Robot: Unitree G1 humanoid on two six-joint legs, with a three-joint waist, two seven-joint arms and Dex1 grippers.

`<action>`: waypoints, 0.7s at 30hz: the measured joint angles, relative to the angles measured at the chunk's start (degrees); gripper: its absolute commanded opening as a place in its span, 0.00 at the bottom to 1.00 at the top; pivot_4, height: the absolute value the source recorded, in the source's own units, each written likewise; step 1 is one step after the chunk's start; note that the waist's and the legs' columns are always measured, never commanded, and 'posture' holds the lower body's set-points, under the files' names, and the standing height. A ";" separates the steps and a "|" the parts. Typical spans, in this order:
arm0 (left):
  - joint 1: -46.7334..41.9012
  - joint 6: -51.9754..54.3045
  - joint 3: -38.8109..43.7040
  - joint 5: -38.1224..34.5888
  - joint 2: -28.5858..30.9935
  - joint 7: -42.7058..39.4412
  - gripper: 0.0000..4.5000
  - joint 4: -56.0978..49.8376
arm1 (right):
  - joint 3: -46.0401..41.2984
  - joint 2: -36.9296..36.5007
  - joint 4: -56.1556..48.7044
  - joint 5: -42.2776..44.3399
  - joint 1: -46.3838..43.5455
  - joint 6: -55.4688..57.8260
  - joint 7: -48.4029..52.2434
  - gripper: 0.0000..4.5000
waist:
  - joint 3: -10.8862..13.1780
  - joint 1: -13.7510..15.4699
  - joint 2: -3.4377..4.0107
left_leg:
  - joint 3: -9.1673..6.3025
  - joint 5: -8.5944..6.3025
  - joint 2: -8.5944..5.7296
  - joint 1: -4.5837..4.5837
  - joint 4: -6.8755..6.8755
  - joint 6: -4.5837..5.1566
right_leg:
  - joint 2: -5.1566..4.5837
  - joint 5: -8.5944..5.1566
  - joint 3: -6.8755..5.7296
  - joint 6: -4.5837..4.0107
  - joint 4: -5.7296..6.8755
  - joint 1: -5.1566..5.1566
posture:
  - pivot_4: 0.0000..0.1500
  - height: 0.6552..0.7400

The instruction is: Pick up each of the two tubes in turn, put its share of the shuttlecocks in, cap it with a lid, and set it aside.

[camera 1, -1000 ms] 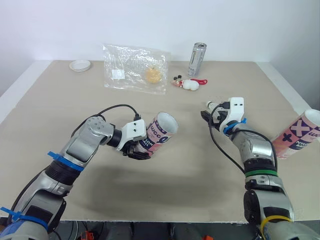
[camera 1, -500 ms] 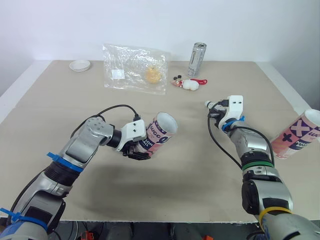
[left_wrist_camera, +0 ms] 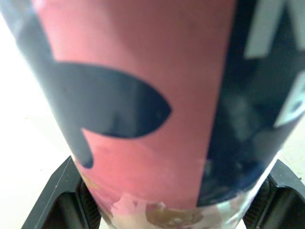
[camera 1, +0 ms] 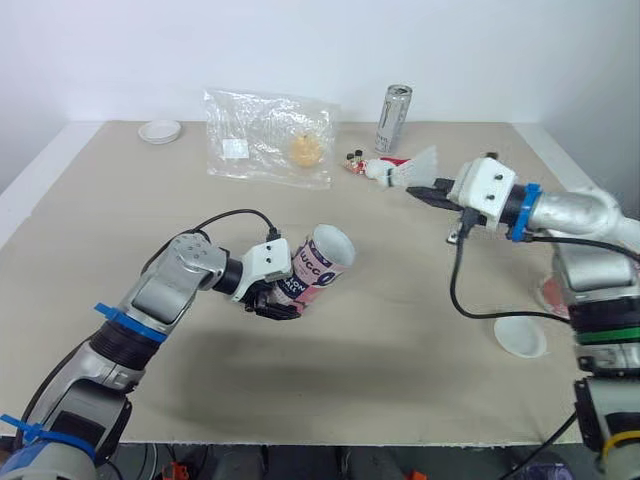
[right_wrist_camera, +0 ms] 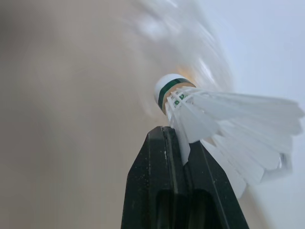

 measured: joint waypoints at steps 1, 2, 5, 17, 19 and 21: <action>-0.02 -0.03 0.00 -0.01 -0.07 0.05 0.69 0.12 | 0.97 -0.35 -1.75 1.08 -0.29 -0.76 2.73 0.02 | 0.00 -0.01 0.00 | 0.00 0.01 0.00 0.00 0.02 0.01 | 0.00 0.02 0.00 -0.01 0.00 0.00 | 1.00 1.00; -0.08 -0.04 -0.01 0.00 -0.15 0.08 0.69 0.21 | 2.12 -0.48 -3.41 1.66 -0.96 -1.58 5.39 0.02 | 0.00 -0.02 0.00 | 0.00 0.02 0.00 0.00 0.03 0.01 | -0.01 0.04 0.00 0.00 0.00 0.00 | 1.00 1.00; -0.37 -0.09 -0.11 -0.02 -0.48 0.03 0.69 0.67 | 3.66 -0.82 -6.90 2.84 -2.95 -2.94 10.18 0.02 | 0.01 0.10 -0.01 | 0.02 0.03 0.00 -0.04 0.09 0.00 | -0.03 0.03 0.01 -0.03 -0.01 0.00 | 1.00 1.00; -0.48 0.10 -0.11 -0.04 -0.66 -0.07 0.69 0.77 | 7.52 0.74 -9.43 1.49 -5.02 -5.30 15.09 0.02 | 0.00 0.22 -0.01 | 0.03 0.03 -0.01 -0.04 0.08 0.00 | -0.05 0.02 0.01 -0.03 -0.01 -0.01 | 1.00 1.00; -0.46 0.27 -0.10 -0.04 -0.64 0.03 0.69 0.68 | 8.52 2.10 -8.85 0.90 -6.10 -5.24 15.16 0.08 | 0.00 0.20 -0.01 | 0.04 0.03 0.00 -0.03 0.08 0.00 | -0.05 0.03 0.00 -0.05 0.00 -0.01 | 1.00 1.00; -0.43 0.34 -0.11 -0.06 -0.66 0.14 0.69 0.53 | 8.58 3.04 -8.67 0.68 -6.83 -5.13 15.16 0.23 | 0.00 0.27 -0.01 | 0.02 0.03 0.00 -0.04 0.08 0.00 | -0.05 0.03 -0.01 -0.05 0.01 -0.01 | 1.00 1.00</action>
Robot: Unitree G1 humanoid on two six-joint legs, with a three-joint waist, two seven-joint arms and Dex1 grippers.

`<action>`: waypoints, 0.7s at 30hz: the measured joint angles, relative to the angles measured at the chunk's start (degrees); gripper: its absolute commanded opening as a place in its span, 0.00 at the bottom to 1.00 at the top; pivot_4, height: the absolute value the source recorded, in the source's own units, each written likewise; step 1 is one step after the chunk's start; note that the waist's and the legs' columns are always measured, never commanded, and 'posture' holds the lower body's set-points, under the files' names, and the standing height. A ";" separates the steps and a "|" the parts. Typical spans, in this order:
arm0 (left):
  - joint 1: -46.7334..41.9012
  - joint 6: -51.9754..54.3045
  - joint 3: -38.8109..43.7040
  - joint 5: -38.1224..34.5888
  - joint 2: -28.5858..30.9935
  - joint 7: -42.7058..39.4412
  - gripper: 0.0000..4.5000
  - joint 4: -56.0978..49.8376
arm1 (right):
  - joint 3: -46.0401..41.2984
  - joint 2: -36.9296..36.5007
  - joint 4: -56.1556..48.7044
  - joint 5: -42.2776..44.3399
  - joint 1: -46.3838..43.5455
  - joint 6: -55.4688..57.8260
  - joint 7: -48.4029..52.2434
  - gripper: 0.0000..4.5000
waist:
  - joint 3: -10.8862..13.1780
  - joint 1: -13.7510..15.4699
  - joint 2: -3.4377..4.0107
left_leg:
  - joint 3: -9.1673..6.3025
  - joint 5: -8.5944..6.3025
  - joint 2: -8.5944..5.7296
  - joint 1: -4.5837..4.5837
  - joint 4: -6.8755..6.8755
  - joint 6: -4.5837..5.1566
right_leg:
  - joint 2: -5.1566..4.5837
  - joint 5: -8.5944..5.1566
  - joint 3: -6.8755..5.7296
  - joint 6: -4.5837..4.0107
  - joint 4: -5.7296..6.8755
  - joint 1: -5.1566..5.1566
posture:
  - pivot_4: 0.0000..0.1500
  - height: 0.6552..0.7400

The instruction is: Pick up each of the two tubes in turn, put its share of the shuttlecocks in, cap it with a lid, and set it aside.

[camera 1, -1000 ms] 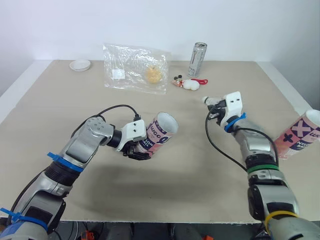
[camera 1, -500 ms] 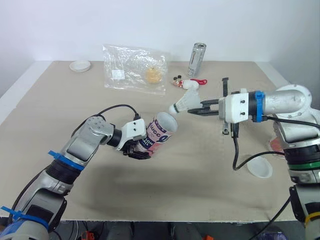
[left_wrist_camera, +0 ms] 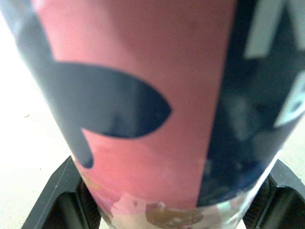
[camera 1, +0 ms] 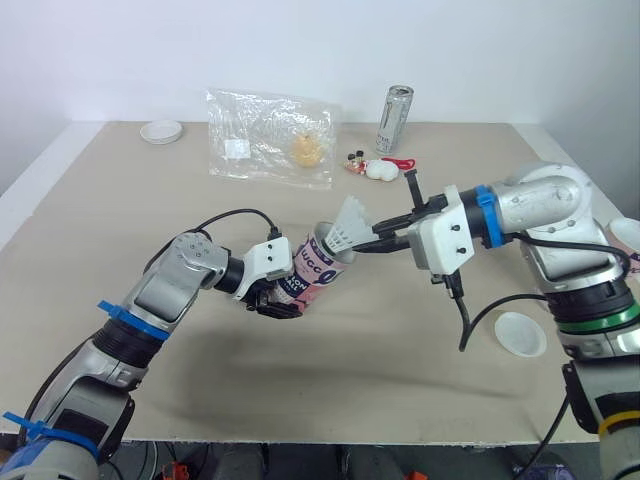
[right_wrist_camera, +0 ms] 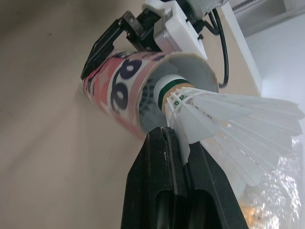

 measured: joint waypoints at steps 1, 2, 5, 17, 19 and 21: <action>0.01 0.03 0.00 -0.01 0.00 0.00 0.69 -0.03 | 0.00 0.18 0.15 -0.03 -0.30 0.06 0.02 0.30 | 0.00 0.00 0.00 | 0.01 0.00 0.00 0.00 0.00 0.00 | 0.00 0.00 0.01 0.00 0.00 0.00 | 1.00 1.00; 0.02 0.09 0.00 -0.02 0.02 0.00 0.69 -0.10 | 0.00 0.39 0.40 -0.02 -0.88 0.45 0.07 0.44 | 0.00 0.00 0.00 | 0.02 0.00 0.00 0.00 0.00 0.00 | -0.01 0.00 0.01 0.01 0.00 0.00 | 1.00 1.00; 0.18 0.11 0.00 -0.02 0.12 0.08 0.69 -0.42 | -0.03 0.48 0.36 0.43 -1.62 1.83 0.23 0.79 | 0.00 0.00 0.00 | 0.00 0.00 0.00 0.00 -0.02 0.00 | 0.00 -0.01 0.00 0.00 0.00 0.00 | 1.00 1.00; 0.23 -0.35 -0.07 0.09 0.29 0.02 0.69 -0.50 | -10.18 -1.81 -2.27 19.64 -2.05 39.74 -6.18 0.98 | 0.00 -0.02 0.00 | -0.01 0.00 0.01 -0.01 -0.02 0.00 | 0.00 -0.06 -0.01 -0.11 0.03 -0.02 | 1.00 1.00; 0.23 -0.67 -0.12 0.11 0.42 -0.10 0.69 -0.50 | -10.12 -3.09 -1.45 20.11 -1.96 43.40 -5.10 0.98 | 0.00 -0.03 0.00 | 0.00 0.00 0.01 -0.02 -0.05 0.00 | 0.00 -0.06 -0.01 -0.08 0.03 -0.06 | 1.00 1.00; 0.22 -1.31 -0.27 0.22 0.69 -0.30 0.69 -0.50 | -9.54 -3.50 -1.26 19.72 -1.95 44.48 -3.86 0.87 | 0.00 -0.08 0.00 | 0.00 0.00 0.01 -0.01 -0.08 0.00 | 0.01 -0.06 -0.01 -0.06 0.03 -0.08 | 1.00 1.00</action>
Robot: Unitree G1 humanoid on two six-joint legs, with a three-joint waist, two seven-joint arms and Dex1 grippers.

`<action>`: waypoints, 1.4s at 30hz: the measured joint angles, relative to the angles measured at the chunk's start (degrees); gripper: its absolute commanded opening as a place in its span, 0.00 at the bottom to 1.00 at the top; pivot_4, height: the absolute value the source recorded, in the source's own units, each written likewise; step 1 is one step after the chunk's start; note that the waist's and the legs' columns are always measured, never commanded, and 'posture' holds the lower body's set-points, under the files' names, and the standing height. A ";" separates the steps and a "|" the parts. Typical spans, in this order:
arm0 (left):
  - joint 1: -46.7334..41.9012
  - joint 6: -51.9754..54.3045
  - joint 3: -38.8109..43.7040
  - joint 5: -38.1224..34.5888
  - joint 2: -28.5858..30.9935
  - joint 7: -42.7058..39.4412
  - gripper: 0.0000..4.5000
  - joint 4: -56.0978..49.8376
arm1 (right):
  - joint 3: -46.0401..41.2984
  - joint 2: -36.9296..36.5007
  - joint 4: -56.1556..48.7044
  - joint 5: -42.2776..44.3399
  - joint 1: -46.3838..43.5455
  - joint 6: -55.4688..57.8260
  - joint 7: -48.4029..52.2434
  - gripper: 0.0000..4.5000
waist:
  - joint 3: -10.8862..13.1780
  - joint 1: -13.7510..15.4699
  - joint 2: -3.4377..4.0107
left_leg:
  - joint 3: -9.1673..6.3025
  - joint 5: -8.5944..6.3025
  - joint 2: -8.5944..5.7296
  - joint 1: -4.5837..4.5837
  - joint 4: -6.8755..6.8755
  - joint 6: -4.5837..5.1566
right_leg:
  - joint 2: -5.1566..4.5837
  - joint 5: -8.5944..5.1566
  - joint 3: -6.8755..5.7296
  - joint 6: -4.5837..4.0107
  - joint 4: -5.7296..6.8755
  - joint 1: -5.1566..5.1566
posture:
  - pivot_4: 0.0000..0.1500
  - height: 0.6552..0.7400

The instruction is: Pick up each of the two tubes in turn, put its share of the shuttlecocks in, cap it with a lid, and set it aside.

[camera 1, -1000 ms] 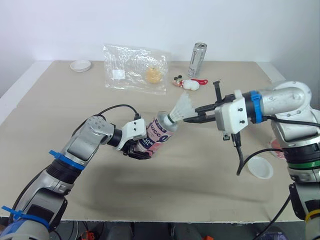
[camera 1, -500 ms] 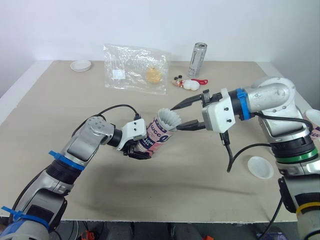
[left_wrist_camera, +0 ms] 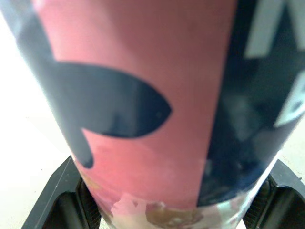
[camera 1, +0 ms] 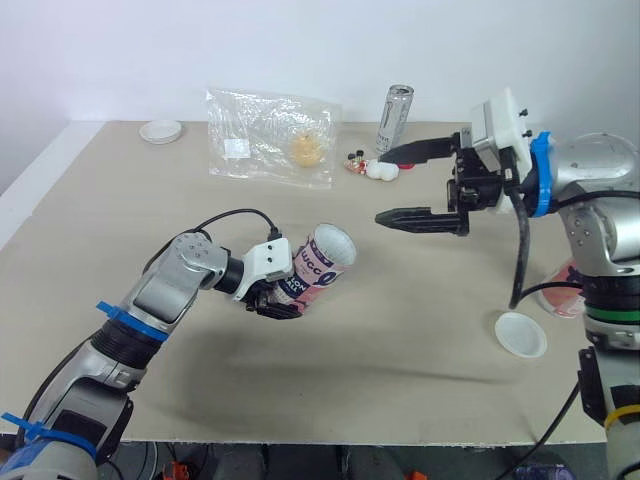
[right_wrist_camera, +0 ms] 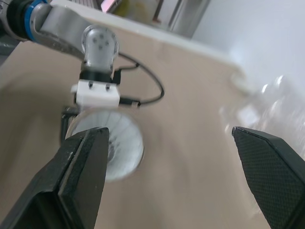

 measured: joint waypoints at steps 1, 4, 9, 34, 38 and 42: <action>0.00 -0.20 -0.04 0.06 0.06 -0.07 0.69 0.00 | 0.57 0.02 0.09 -0.42 0.00 -0.13 0.47 0.80 | 0.00 -0.03 0.00 | 0.00 0.00 0.00 0.00 -0.01 0.00 | 0.00 0.00 0.00 0.01 0.00 -0.01 | 1.00 1.00; -0.05 -1.16 -0.15 0.45 0.25 -0.37 0.69 -0.02 | 4.95 0.79 0.34 -3.11 -0.71 -1.06 3.21 0.48 | 0.00 -0.07 0.00 | 0.05 0.00 0.00 -0.02 -0.02 0.00 | 0.00 0.00 0.02 0.01 0.00 -0.07 | 1.00 1.00; -0.54 -1.73 -0.61 0.97 0.15 -0.62 0.69 -0.02 | 10.33 2.86 0.01 -6.41 -4.62 -3.61 7.13 0.06 | 0.00 0.05 0.00 | 0.00 0.00 0.00 -0.12 0.00 0.00 | 0.00 0.00 -0.03 0.04 0.01 -0.13 | 1.00 1.00; -2.64 1.57 -1.54 0.89 0.32 -3.46 0.69 0.06 | 32.98 16.17 18.81 -24.32 -17.84 -26.04 14.21 0.06 | 0.02 -0.08 0.01 | -0.46 -0.02 0.01 -0.15 -0.02 -0.02 | 0.10 -0.39 -0.46 -0.38 0.70 -0.30 | 1.00 1.00; -2.64 2.28 -1.53 0.89 0.35 -3.32 0.69 0.06 | 33.45 17.62 20.38 -25.30 -18.67 -27.73 14.28 0.06 | 0.02 -0.12 0.01 | -0.48 -0.02 0.04 -0.07 -0.02 -0.02 | 0.13 -0.41 -0.48 -0.39 0.73 -0.25 | 1.00 1.00; -2.64 2.70 -1.49 0.89 0.27 -3.15 0.69 0.14 | 33.57 18.59 21.76 -26.07 -19.18 -28.88 14.39 0.06 | 0.02 -0.14 0.01 | -0.48 -0.01 0.07 0.01 -0.02 -0.03 | 0.17 -0.41 -0.48 -0.40 0.75 -0.19 | 1.00 1.00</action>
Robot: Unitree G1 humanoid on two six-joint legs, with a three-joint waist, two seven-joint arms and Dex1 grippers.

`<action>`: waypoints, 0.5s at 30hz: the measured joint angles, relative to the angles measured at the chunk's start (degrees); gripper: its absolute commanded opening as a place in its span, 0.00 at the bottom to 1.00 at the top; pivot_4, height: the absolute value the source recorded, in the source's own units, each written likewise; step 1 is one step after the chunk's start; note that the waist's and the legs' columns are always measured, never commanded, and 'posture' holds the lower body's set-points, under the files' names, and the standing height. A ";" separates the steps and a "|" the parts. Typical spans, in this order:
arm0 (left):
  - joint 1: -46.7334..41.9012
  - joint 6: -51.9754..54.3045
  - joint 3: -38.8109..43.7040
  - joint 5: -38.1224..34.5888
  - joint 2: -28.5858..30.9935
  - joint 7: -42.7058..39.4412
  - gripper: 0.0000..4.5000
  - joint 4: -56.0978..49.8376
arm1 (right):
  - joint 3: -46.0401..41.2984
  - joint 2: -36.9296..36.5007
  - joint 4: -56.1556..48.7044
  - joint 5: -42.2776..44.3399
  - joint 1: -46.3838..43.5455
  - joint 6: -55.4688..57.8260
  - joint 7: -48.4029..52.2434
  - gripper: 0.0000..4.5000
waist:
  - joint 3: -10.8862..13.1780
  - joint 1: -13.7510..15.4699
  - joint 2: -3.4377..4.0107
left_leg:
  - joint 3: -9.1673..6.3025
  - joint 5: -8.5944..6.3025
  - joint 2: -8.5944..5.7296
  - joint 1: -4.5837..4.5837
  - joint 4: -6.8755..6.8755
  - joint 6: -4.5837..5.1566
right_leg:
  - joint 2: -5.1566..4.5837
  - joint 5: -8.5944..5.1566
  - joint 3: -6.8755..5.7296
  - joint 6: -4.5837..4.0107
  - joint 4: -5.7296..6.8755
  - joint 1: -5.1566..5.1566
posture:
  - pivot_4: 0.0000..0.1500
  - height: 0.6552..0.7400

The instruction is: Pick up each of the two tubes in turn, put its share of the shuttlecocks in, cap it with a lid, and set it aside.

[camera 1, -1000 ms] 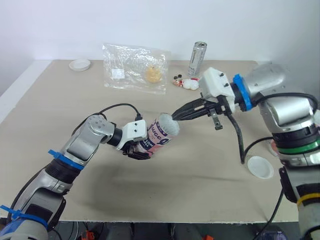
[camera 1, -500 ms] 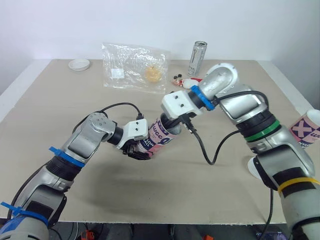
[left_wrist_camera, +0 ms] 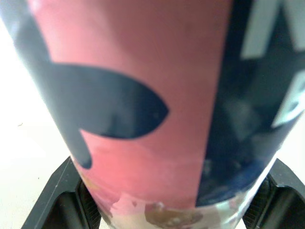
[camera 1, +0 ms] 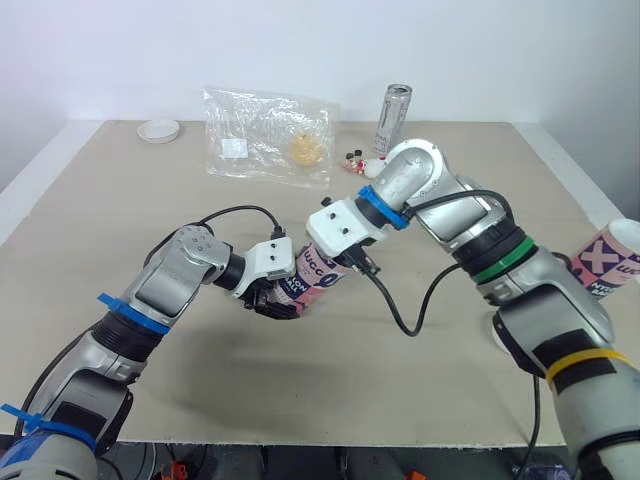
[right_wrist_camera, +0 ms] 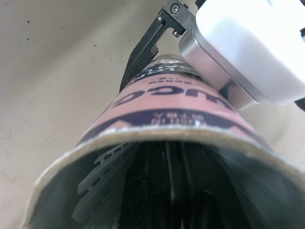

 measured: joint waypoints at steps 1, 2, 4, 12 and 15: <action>0.00 0.05 0.00 0.00 -0.05 0.02 0.69 0.02 | 0.00 0.17 0.27 -0.06 -0.07 -0.14 0.01 0.06 | 0.00 -0.01 0.00 | 0.00 0.00 0.01 0.01 0.00 0.00 | 0.01 0.00 0.00 -0.01 0.00 0.01 | 1.00 1.00; 0.00 0.12 0.02 -0.03 -0.18 0.07 0.69 0.03 | 0.00 0.33 0.64 -0.03 -0.15 -0.37 0.02 0.06 | 0.00 -0.01 0.00 | 0.00 0.00 0.02 0.03 0.00 0.00 | 0.02 0.01 0.00 -0.02 0.01 0.01 | 1.00 1.00; 0.17 0.12 0.16 -0.15 -0.23 0.23 0.69 0.02 | 0.00 0.37 0.74 0.51 -0.19 -0.27 0.02 0.06 | 0.00 -0.02 0.00 | 0.00 0.01 0.02 0.04 0.00 -0.01 | 0.03 0.02 0.00 -0.02 0.03 0.01 | 1.00 1.00; 2.96 -1.22 2.19 -1.55 -0.43 1.72 0.69 -0.97 | -1.37 -4.14 0.25 7.91 -2.22 2.80 0.02 0.06 | 0.02 0.18 0.01 | -0.04 0.01 -0.02 -0.09 -0.01 -0.03 | -0.05 -0.01 -0.02 -0.06 0.01 -0.02 | 1.00 1.00; 3.65 -2.06 2.54 -1.68 -0.29 2.00 0.69 -1.02 | -3.41 -8.51 -4.87 12.82 -2.39 6.85 0.03 0.06 | 0.02 0.18 0.01 | -0.05 0.00 -0.05 -0.09 -0.06 -0.04 | -0.09 -0.05 -0.05 -0.14 0.00 -0.02 | 1.00 1.00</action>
